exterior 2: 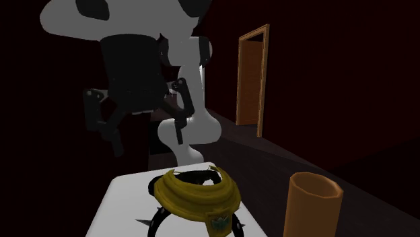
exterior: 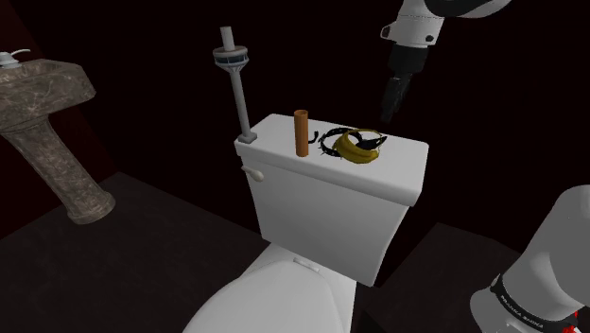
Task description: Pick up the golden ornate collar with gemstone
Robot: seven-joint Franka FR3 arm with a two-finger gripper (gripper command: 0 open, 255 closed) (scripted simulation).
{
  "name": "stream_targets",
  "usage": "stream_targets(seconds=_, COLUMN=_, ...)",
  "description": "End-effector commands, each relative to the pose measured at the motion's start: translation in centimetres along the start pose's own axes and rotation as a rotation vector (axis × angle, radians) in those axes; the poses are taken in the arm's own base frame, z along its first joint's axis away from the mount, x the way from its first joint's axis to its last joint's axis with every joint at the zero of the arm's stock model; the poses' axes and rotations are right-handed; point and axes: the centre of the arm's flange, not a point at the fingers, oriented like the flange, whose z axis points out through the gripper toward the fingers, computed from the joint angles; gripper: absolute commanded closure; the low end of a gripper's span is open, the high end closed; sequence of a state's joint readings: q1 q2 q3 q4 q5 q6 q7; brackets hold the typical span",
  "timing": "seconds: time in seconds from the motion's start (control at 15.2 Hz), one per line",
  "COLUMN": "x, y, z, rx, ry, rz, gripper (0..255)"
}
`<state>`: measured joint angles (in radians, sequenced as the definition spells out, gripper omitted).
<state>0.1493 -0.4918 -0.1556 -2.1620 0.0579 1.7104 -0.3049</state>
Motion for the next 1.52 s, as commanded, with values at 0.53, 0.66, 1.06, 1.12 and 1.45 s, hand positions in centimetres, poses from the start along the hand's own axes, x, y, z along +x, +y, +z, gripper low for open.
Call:
stream_targets(seconds=0.53, x=4.3, y=-0.6, z=4.1, rx=0.063, ry=-0.031, rz=-0.178, gripper=0)
stream_targets(seconds=0.66, x=4.2, y=-0.5, z=4.9, rx=0.063, ry=-0.031, rz=-0.178, gripper=0)
stream_targets(seconds=1.06, x=4.3, y=-0.6, z=5.0, rx=0.063, ry=-0.031, rz=-0.178, gripper=255)
stream_targets(seconds=1.12, x=4.2, y=-0.6, z=5.0, rx=0.063, ry=-0.031, rz=-0.178, gripper=255)
stream_targets(seconds=1.45, x=4.3, y=-0.6, z=4.4, rx=0.063, ry=-0.031, rz=-0.178, gripper=255)
